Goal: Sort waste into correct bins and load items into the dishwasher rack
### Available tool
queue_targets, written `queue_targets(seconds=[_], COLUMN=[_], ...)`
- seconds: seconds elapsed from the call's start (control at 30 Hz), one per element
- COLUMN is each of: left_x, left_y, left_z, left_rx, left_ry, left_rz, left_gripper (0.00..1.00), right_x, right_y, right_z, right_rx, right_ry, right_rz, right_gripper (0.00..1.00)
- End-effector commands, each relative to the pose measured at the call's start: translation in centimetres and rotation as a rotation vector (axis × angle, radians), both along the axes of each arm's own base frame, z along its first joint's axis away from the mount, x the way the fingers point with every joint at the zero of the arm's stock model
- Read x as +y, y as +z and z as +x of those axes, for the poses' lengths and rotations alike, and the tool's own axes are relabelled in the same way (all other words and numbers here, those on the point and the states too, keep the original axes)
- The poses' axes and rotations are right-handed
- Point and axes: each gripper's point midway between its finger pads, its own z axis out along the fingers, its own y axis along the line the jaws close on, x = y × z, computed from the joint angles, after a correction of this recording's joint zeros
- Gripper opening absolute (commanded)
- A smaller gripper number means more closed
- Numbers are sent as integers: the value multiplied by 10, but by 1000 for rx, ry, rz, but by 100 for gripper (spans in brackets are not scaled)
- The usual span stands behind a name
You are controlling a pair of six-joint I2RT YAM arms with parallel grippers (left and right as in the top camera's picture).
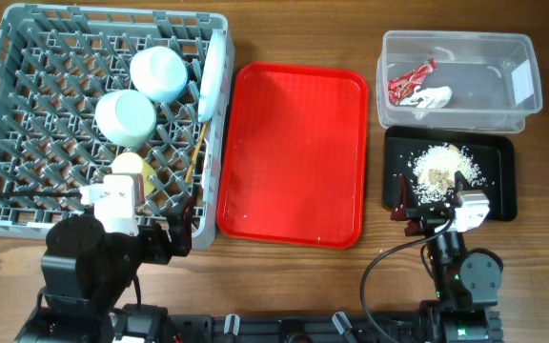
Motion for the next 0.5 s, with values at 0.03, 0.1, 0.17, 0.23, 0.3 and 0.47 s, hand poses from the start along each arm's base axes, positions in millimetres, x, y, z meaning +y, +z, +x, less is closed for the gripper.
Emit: queue_targets(seconds=[0.03, 0.1, 0.17, 0.23, 0.3, 0.47], left_x=[-2, -2, -2, -2, -1, 14], left_y=[-1, -1, 0, -1, -3, -16], left_z=[-1, -1, -1, -1, -3, 2], left_rx=[3, 3, 2, 3, 9, 11], left_ry=[-7, -7, -7, -7, -9, 53], left_rz=[-12, -12, -12, -12, 5, 34], left_gripper=[100, 100, 100, 100, 100, 100], right_x=[4, 4, 4, 4, 4, 4], right_y=[3, 3, 3, 3, 3, 3], right_z=[-1, -1, -1, -1, -1, -1], right_rx=[-13, -13, -13, -13, -13, -13], right_ry=[23, 23, 23, 23, 23, 23], right_rz=[8, 8, 8, 8, 8, 8], right_gripper=[99, 100, 100, 100, 100, 100])
